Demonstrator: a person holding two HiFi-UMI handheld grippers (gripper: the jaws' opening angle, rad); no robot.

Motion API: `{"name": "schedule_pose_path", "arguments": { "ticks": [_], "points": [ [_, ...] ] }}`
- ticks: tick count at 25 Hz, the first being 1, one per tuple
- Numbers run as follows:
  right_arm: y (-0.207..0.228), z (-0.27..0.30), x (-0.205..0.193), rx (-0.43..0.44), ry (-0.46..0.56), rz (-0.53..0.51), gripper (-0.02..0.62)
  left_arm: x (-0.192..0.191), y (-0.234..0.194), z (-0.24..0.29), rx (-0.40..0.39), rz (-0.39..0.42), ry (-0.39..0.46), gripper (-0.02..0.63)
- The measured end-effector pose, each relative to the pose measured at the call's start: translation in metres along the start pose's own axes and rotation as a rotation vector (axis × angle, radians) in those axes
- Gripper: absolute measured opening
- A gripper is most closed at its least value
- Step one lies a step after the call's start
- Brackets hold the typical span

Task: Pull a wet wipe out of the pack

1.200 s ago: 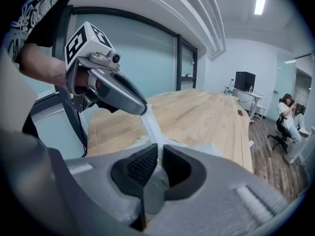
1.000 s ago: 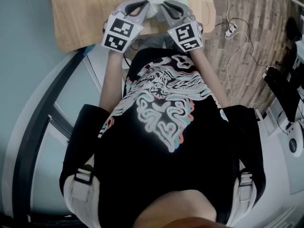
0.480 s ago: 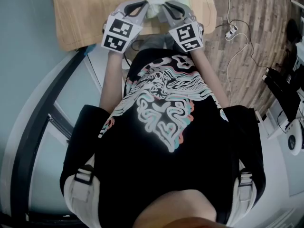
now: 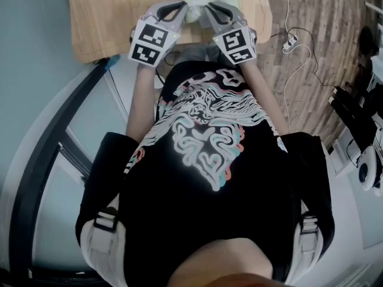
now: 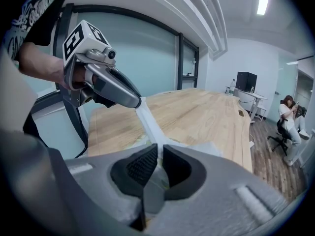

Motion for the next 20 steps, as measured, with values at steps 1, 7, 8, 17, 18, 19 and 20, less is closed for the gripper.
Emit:
{"name": "schedule_pose_path", "arguments": {
  "ticks": [1,7,8,17,18,19,20],
  "points": [
    [0.0,0.0,0.0,-0.002,-0.004,-0.008,0.034,-0.001,0.0,-0.001,0.002,-0.002,0.0,-0.009],
    [-0.001,0.0,-0.003,-0.004,-0.008,-0.01,0.034,-0.004,0.001,-0.006,0.01,-0.009,0.0,-0.009],
    [-0.001,0.001,-0.003,-0.003,-0.003,-0.005,0.034,-0.005,0.0,-0.006,0.012,-0.009,0.0,-0.009],
    [-0.001,0.002,-0.004,0.001,-0.022,-0.004,0.034,-0.009,0.001,-0.015,0.034,-0.024,0.003,-0.009],
    [0.0,0.002,-0.005,0.0,-0.025,-0.001,0.034,-0.01,-0.001,-0.018,0.044,-0.03,0.007,-0.009],
    [0.0,0.001,-0.006,0.0,-0.027,0.002,0.034,-0.012,-0.004,-0.02,0.055,-0.036,0.013,-0.009],
    [0.0,0.001,-0.007,-0.001,-0.028,0.004,0.034,-0.014,-0.007,-0.021,0.065,-0.041,0.019,-0.009]
  ]
}}
Point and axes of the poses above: the fingertips, and each gripper's own axes: z forward along the fingers, y to its right, x out of its top, the point moved 8 cm from there along -z, backward along the fingers, and after that the axes turned 8 degrees about z, right-handed, at the moved point
